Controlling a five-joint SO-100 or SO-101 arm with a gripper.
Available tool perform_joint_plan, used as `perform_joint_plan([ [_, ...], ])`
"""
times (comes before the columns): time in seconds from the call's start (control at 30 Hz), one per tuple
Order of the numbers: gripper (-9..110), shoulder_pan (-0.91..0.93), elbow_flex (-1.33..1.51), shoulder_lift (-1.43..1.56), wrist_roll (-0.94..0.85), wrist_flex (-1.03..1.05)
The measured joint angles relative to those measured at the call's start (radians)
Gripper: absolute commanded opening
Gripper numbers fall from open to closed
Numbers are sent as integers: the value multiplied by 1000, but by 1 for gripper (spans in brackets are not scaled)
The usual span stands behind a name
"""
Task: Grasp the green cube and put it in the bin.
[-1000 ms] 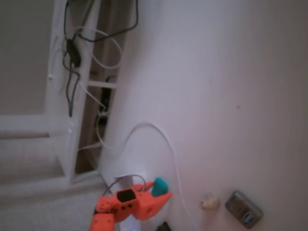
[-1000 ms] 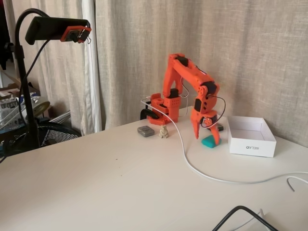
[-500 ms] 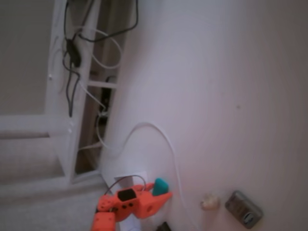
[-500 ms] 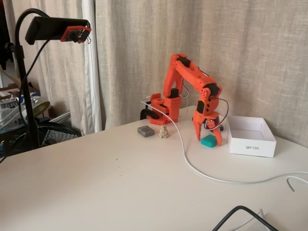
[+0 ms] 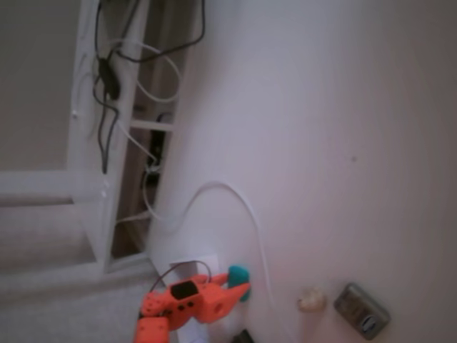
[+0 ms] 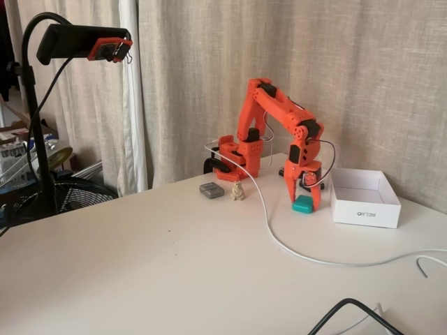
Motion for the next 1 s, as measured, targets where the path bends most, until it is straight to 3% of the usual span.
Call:
perform_joint_plan([
  [0.17, -8, 2, 6, 6, 8, 8],
  [0.57, -8, 17, 25, 52, 6, 3],
  [1.0, -8, 21, -15, 290, 5, -216],
])
